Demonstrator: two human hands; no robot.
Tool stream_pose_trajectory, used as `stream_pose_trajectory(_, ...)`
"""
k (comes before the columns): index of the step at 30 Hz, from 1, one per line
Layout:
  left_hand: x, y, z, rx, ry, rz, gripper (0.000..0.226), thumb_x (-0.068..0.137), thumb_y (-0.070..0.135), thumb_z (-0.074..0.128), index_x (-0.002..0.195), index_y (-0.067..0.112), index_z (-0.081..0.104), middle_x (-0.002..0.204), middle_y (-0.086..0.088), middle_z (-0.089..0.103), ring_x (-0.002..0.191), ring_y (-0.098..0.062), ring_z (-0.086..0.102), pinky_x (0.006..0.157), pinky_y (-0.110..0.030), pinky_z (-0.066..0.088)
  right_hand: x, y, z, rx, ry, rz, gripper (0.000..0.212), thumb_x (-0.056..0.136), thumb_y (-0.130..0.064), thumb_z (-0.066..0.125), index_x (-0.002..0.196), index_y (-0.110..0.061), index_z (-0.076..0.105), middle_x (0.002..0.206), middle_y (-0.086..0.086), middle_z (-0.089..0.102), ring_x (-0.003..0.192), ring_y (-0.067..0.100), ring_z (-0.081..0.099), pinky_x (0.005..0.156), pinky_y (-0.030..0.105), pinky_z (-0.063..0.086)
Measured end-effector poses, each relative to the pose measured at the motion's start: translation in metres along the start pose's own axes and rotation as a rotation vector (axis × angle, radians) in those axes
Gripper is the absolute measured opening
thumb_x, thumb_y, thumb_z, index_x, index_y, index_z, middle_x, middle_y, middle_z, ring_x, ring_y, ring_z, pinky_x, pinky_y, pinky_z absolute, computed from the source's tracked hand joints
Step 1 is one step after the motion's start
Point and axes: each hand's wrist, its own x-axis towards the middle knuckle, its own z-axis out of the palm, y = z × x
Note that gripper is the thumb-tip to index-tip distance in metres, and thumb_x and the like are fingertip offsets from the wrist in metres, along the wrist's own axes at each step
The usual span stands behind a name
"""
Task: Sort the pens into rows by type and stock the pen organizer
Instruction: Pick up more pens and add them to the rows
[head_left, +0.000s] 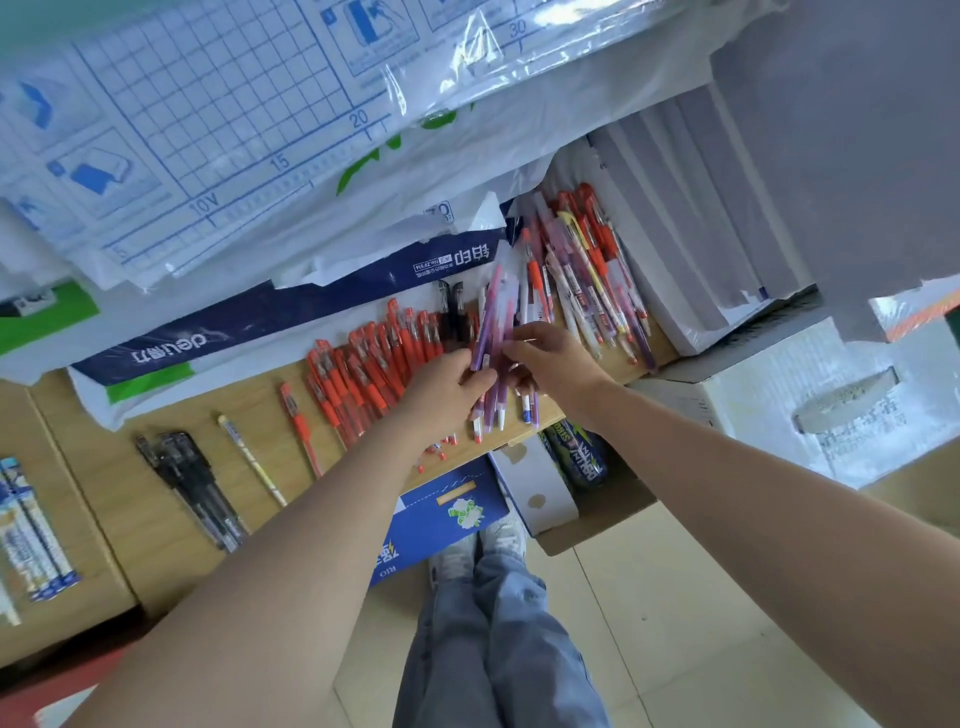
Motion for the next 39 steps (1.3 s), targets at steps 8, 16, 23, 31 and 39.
stream_pose_trajectory(8, -0.018, -0.009, 0.002, -0.011, -0.057, 0.037, 0.023, 0.1, 0.027, 0.046, 0.103, 0.007, 0.056, 0.083, -0.008, 0.064, 0.064, -0.012, 0.058, 0.059, -0.029, 0.045, -0.002, 0.008, 0.015, -0.122, -0.018, -0.017, 0.034, 0.084, -0.038, 0.071, 0.07, -0.009, 0.059, 0.056, 0.006, 0.05, 0.048, 0.015, 0.038, 0.05, 0.028, 0.03)
stream_pose_trajectory(16, -0.041, -0.016, -0.007, -0.045, -0.118, -0.04, 0.022, 0.096, 0.033, 0.047, 0.108, 0.017, 0.054, 0.097, -0.004, 0.062, 0.088, -0.022, 0.06, 0.072, -0.036, 0.046, -0.016, 0.0, 0.027, -0.231, -0.139, -0.009, 0.02, 0.093, -0.027, 0.062, 0.085, -0.01, 0.066, 0.063, -0.005, 0.066, 0.052, 0.016, 0.043, 0.053, 0.03, 0.033)
stream_pose_trajectory(23, -0.043, -0.015, -0.015, -0.429, 0.24, -0.097, 0.031, 0.099, 0.047, 0.038, 0.096, 0.023, 0.057, 0.093, 0.005, 0.061, 0.081, -0.02, 0.057, 0.076, -0.032, 0.045, -0.03, 0.0, 0.036, -0.439, -0.273, -0.059, 0.024, 0.091, -0.028, 0.062, 0.084, -0.005, 0.064, 0.067, 0.006, 0.067, 0.048, 0.009, 0.047, 0.051, 0.021, 0.04)
stream_pose_trajectory(31, -0.067, -0.033, -0.025, -0.432, 0.395, -0.075, 0.013, 0.095, 0.025, 0.057, 0.1, 0.016, 0.064, 0.08, 0.01, 0.061, 0.05, 0.0, 0.058, 0.05, -0.011, 0.044, -0.046, -0.004, 0.058, -0.493, -0.254, -0.106, 0.024, 0.092, -0.03, 0.061, 0.085, -0.007, 0.063, 0.066, 0.003, 0.056, 0.055, 0.013, 0.048, 0.052, 0.022, 0.043)
stream_pose_trajectory(39, -0.141, -0.081, -0.055, -0.696, 0.374, -0.091, 0.008, 0.088, 0.01, 0.063, 0.081, 0.008, 0.067, 0.076, -0.006, 0.069, 0.061, -0.028, 0.067, 0.076, -0.054, 0.054, -0.077, -0.011, 0.131, -0.625, -0.347, -0.169, 0.034, 0.092, -0.034, 0.06, 0.086, -0.001, 0.064, 0.064, 0.008, 0.055, 0.047, 0.014, 0.044, 0.04, 0.019, 0.037)
